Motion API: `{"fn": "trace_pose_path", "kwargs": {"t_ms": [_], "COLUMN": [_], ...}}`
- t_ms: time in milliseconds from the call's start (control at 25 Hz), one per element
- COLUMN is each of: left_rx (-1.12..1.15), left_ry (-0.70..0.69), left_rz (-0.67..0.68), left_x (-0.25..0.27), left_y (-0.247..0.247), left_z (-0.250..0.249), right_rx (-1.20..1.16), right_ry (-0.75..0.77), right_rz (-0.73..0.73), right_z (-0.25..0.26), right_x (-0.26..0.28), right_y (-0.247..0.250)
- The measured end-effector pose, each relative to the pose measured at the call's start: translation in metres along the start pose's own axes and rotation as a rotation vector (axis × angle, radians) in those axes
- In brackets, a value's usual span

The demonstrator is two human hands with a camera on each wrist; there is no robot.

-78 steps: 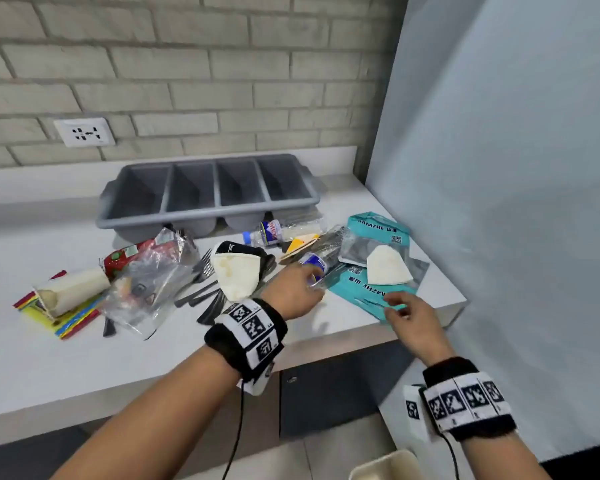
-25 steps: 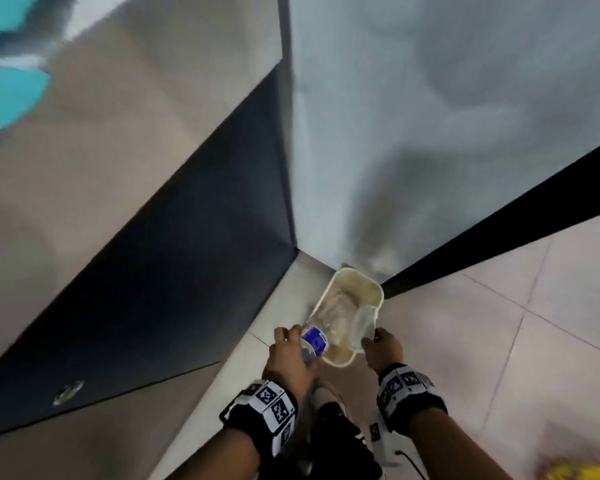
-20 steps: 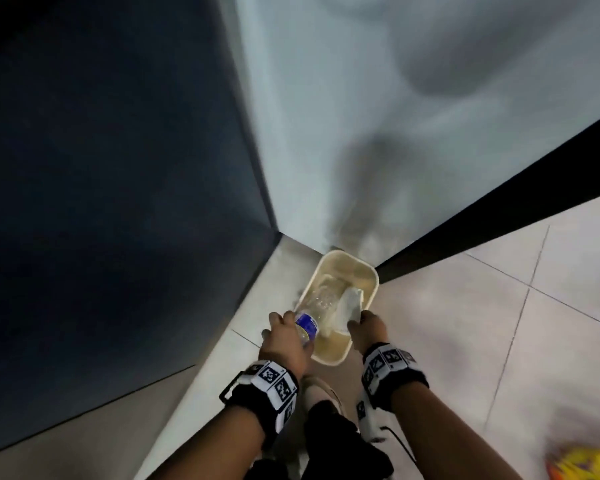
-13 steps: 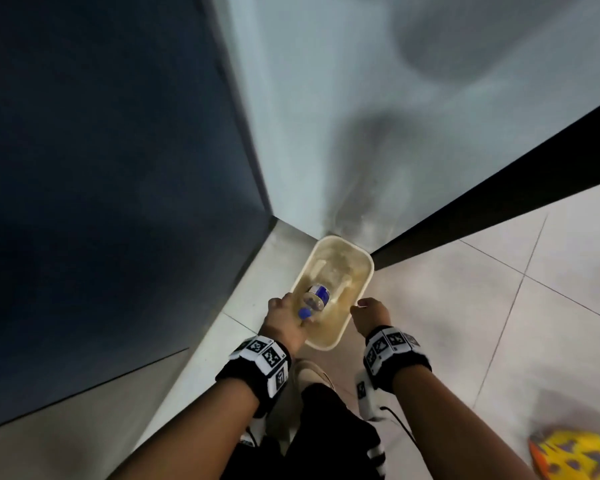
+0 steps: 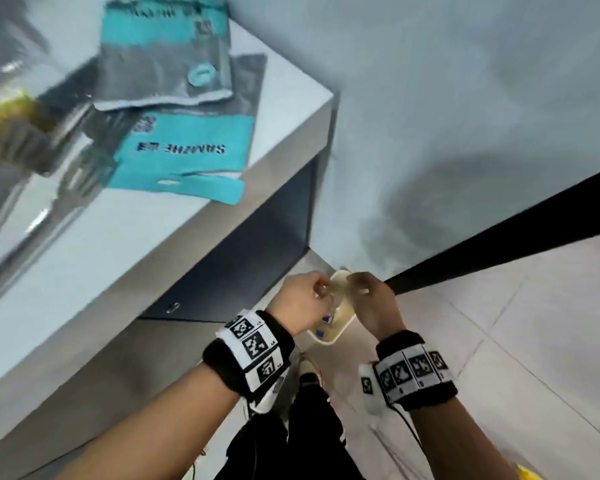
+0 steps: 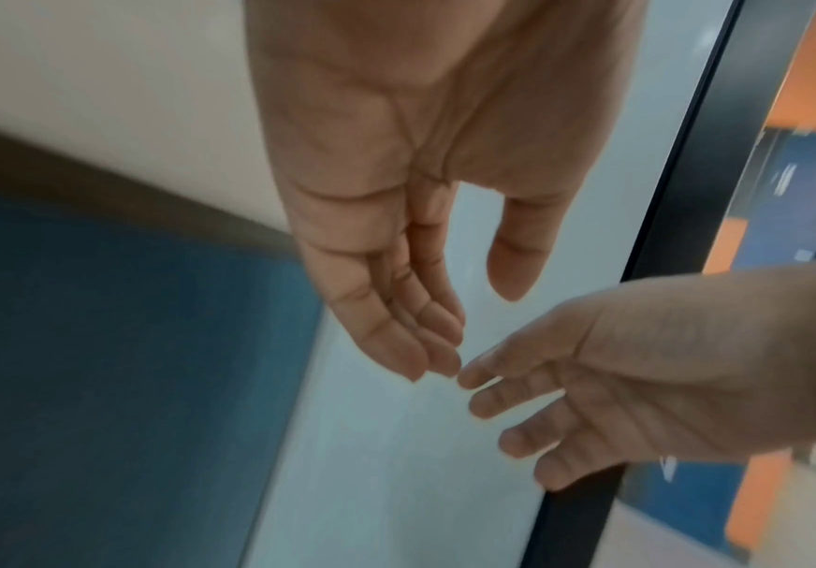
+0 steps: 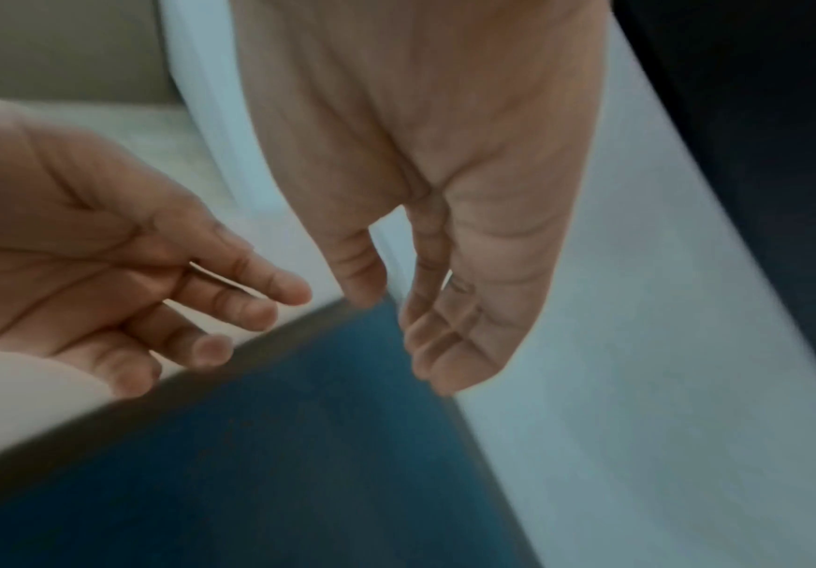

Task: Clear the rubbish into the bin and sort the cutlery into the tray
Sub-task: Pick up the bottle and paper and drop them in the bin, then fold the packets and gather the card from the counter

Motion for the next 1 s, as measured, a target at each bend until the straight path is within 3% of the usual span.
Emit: {"fn": "trace_pose_path", "kwargs": {"t_ms": [120,320,400,640,800,920,1000], "left_rx": [0.030,0.048,0.014,-0.027,-0.117,-0.156,-0.083], "left_ry": [-0.170,-0.361,-0.321,0.033,0.209,0.260,0.199], "left_rz": [-0.114,-0.594,-0.699,-0.830,-0.785,-0.790,-0.823], "left_x": [0.049,0.084,0.069,-0.004,-0.026,-0.039,-0.044], "left_y": [0.056,0.187,0.235,0.305,0.318,0.321,0.325], "left_z": [-0.065,-0.134,-0.143,-0.126,-0.106,-0.096,-0.095], "right_rx": [-0.080,-0.161,-0.074,0.177,0.181,0.152,0.135], "right_ry": [0.182,0.365,0.402,0.234,0.154,0.136,0.109], "right_rz": [-0.074,-0.087,-0.077,-0.078,-0.077,-0.089,-0.091], "right_z": [0.076,0.199,0.243,0.279,0.278,0.276,0.274], "right_x": [0.029,0.033,0.025,0.004,-0.005,-0.007,-0.011], "right_y": [0.046,0.073,0.065,0.039,0.033,0.035,0.037]}}
Point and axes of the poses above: each hand's wrist, its own x-axis away from the middle knuckle, its own y-axis out of the back of the hand, z = x × y, the point moved 6 cm from there along -x, towards the middle knuckle, and after that the axes turned 14 degrees about x, right-handed, at the moved point
